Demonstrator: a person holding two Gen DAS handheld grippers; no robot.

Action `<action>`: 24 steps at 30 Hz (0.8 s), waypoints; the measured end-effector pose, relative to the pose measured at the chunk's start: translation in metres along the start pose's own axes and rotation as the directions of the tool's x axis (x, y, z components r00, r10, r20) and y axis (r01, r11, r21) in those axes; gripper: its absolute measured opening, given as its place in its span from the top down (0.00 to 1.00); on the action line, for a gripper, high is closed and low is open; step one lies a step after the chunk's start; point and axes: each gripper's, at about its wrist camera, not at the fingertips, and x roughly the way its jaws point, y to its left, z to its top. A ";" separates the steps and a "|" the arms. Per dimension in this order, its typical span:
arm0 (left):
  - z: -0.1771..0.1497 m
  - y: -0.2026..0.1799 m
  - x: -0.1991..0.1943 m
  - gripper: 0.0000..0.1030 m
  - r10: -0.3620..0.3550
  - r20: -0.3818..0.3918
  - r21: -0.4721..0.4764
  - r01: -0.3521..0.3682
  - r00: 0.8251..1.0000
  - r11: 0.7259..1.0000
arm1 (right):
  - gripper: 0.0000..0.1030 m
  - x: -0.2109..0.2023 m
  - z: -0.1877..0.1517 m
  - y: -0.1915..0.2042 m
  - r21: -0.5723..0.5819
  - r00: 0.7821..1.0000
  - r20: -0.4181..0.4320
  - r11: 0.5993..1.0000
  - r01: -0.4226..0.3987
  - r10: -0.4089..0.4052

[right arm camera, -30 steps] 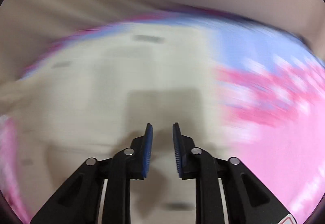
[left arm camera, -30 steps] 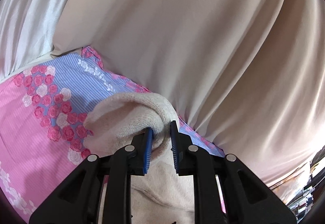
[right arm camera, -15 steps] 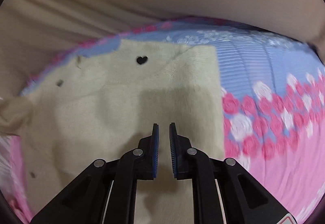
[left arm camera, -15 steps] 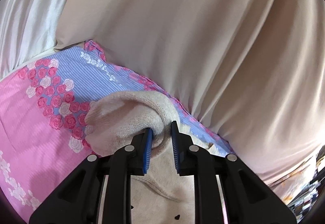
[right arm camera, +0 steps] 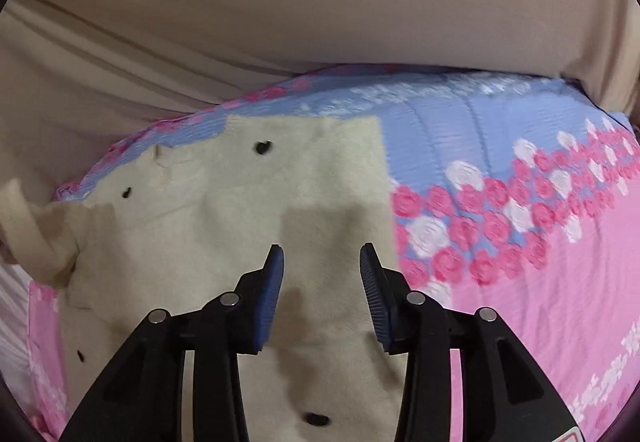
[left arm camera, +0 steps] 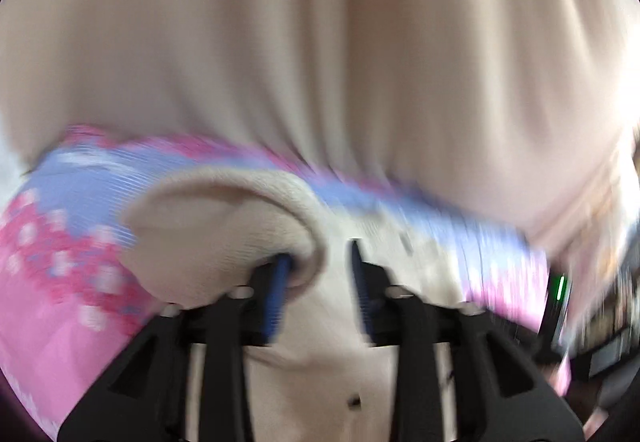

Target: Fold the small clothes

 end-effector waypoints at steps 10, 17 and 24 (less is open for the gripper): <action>-0.131 -0.059 0.049 0.40 0.109 -0.259 0.250 -0.042 0.960 0.967 | 0.46 -0.002 0.001 0.034 -0.119 0.980 -0.113 0.977 -0.179 0.166; -0.137 -0.007 -0.008 0.39 0.151 -0.214 0.035 -0.147 0.965 0.989 | 0.41 0.062 0.020 0.150 -0.133 0.914 -0.237 0.921 -0.367 0.330; -0.137 0.020 -0.033 0.32 0.191 -0.173 -0.060 -0.204 0.966 0.977 | 0.64 0.138 0.037 0.254 -0.269 0.876 -0.434 0.898 -0.348 0.209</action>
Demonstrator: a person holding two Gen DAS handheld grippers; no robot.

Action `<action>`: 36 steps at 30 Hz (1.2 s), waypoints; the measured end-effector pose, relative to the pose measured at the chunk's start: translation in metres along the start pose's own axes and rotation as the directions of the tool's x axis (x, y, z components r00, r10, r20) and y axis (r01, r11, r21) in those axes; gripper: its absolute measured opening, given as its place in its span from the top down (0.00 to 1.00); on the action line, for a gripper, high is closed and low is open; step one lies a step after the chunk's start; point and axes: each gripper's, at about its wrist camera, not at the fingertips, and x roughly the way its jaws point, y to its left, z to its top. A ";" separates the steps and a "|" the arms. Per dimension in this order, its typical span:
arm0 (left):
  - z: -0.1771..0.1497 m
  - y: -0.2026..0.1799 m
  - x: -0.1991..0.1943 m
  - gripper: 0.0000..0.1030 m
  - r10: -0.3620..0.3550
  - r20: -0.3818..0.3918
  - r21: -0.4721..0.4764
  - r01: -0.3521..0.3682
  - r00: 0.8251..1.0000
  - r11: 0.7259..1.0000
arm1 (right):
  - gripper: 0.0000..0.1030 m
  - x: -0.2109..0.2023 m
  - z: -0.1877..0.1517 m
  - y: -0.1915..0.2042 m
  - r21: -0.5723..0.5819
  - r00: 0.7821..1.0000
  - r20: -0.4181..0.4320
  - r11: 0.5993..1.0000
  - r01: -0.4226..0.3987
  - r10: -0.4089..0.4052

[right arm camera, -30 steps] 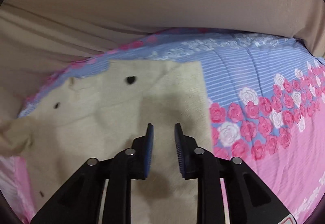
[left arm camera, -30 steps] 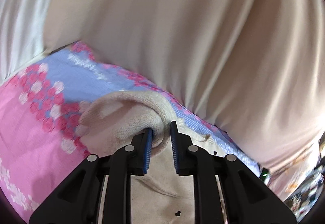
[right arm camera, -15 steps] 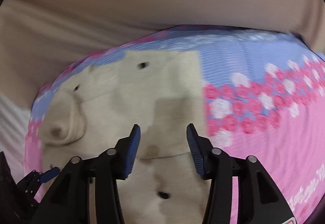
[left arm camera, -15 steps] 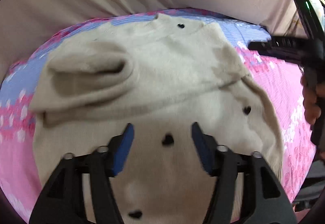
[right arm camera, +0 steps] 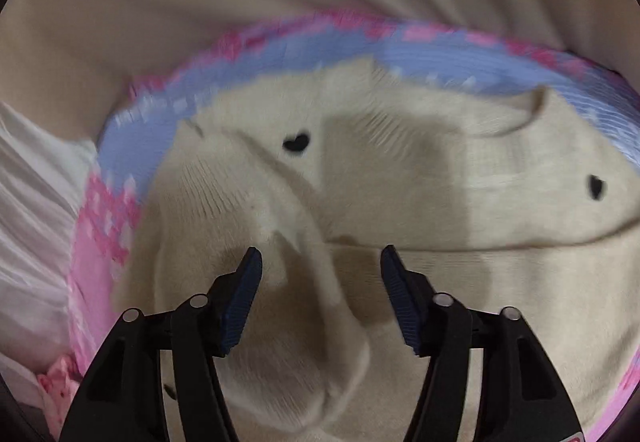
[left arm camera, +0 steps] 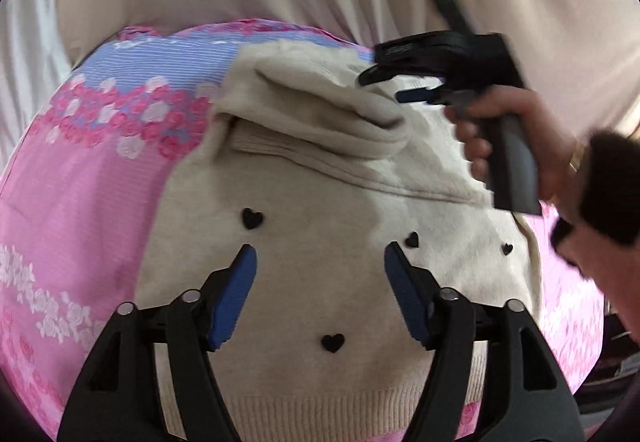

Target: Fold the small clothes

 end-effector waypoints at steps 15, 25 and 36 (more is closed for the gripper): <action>0.033 0.047 0.042 0.31 0.031 0.006 -0.200 -0.029 1.000 0.979 | 0.90 -0.093 -0.144 -0.140 0.551 0.938 0.331 0.828 -0.103 -0.103; 0.062 0.073 0.095 0.32 0.108 -0.045 -0.362 -0.117 0.993 0.925 | 0.64 -0.087 -0.165 -0.168 0.558 0.936 0.352 0.804 -0.204 -0.007; 0.085 0.120 0.102 0.83 0.081 0.059 -0.651 -0.023 0.995 0.758 | 0.93 -0.130 -0.172 -0.194 0.508 0.864 0.503 0.812 -0.289 -0.008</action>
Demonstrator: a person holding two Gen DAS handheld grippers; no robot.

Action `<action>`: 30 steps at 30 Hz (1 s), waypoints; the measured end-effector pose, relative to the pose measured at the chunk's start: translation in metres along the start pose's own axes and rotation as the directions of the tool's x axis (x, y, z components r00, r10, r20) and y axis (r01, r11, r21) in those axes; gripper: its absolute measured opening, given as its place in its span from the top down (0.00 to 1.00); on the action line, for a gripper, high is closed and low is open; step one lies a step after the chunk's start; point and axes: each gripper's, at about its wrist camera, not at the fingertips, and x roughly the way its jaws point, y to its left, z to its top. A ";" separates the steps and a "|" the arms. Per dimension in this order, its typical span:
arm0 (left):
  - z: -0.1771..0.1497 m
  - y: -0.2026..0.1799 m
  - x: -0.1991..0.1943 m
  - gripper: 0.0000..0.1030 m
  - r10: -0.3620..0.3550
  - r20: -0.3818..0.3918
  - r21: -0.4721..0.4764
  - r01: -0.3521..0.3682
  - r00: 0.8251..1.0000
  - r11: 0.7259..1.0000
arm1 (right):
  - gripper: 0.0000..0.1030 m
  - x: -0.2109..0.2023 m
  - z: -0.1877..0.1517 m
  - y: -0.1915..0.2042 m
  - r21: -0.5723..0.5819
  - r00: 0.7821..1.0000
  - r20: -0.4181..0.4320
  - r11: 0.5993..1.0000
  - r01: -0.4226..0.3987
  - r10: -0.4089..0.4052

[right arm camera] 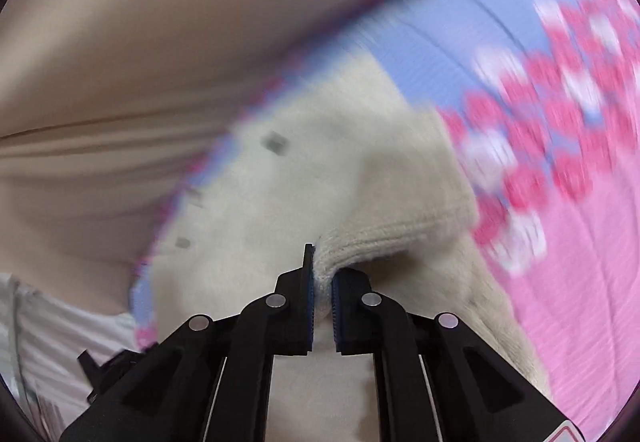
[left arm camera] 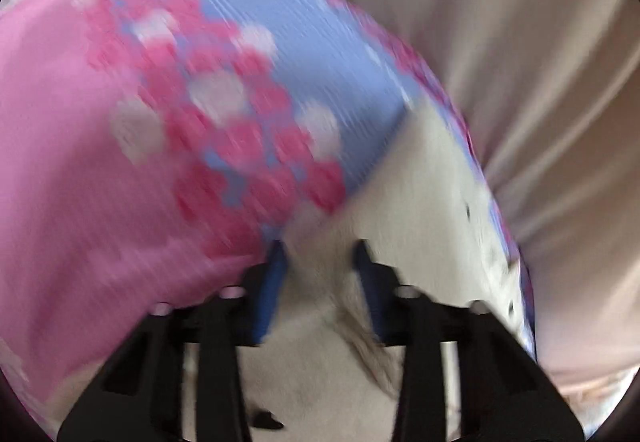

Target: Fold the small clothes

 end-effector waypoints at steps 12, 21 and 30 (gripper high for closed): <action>-0.011 0.000 -0.019 0.55 -0.186 -0.131 0.004 0.188 0.974 0.982 | 0.81 0.022 -0.005 -0.019 -0.092 0.984 -0.097 0.985 0.143 -0.152; -0.007 0.030 0.023 0.79 -0.200 -0.141 -0.245 0.162 0.970 0.956 | 0.82 0.018 -0.002 -0.017 -0.076 0.987 -0.099 0.990 0.115 -0.123; 0.000 0.041 0.029 0.91 -0.110 -0.071 -0.107 0.102 0.991 0.989 | 0.91 0.024 -0.006 -0.029 -0.093 0.981 -0.141 0.988 0.124 -0.137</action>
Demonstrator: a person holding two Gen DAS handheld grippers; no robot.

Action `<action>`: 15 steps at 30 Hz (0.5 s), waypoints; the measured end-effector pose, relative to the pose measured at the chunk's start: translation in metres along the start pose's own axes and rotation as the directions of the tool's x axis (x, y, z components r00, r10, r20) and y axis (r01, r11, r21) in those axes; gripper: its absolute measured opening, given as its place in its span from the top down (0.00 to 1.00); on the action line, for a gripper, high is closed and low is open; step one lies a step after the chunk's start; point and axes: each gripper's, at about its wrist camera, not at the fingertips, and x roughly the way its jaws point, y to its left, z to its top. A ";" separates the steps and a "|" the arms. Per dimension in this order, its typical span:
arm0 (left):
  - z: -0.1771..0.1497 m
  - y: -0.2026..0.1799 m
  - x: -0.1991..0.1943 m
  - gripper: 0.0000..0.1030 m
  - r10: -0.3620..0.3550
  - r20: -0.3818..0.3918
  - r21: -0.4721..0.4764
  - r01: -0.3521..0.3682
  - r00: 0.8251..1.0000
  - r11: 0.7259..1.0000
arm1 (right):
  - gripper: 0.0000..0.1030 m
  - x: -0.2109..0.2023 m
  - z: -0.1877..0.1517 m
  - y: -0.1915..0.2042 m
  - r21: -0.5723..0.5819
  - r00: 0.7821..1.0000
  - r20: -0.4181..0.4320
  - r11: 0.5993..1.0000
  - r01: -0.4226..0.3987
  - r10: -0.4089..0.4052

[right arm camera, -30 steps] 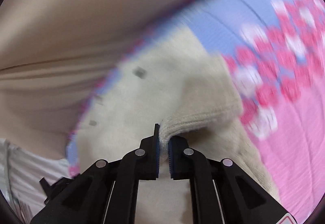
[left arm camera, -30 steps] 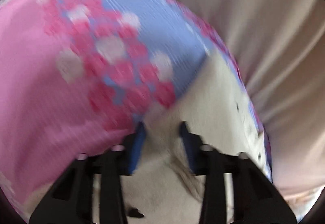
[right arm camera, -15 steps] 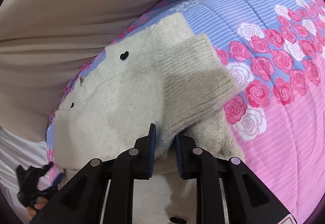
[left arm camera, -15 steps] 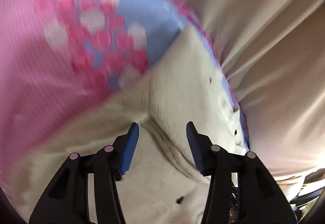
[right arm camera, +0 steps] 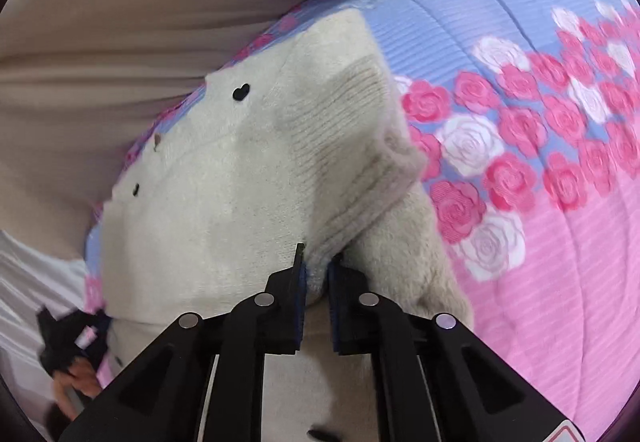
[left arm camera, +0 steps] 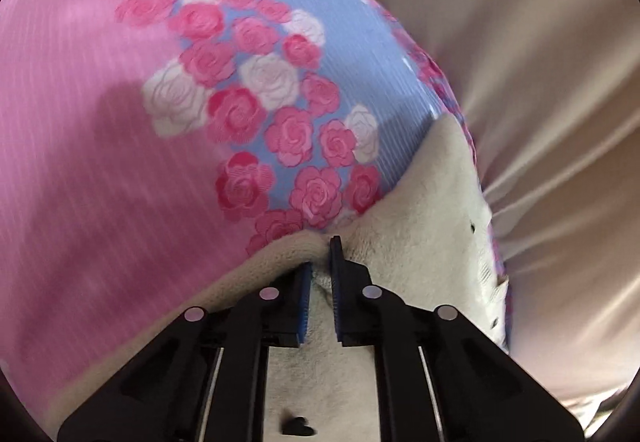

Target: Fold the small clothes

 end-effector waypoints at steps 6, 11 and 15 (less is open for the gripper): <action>-0.007 -0.001 -0.033 0.79 -0.028 -0.053 0.058 0.031 0.998 0.998 | 0.56 -0.061 -0.019 -0.009 -0.040 0.994 0.067 0.995 0.088 -0.086; -0.045 0.022 -0.085 0.43 0.058 -0.044 0.226 -0.047 0.997 0.973 | 0.48 -0.104 -0.080 -0.041 -0.114 0.987 0.000 0.980 0.161 -0.162; -0.071 0.067 -0.103 0.43 0.124 -0.109 0.239 -0.095 0.986 0.966 | 0.48 -0.118 -0.147 -0.070 -0.093 0.979 -0.117 0.984 0.154 -0.164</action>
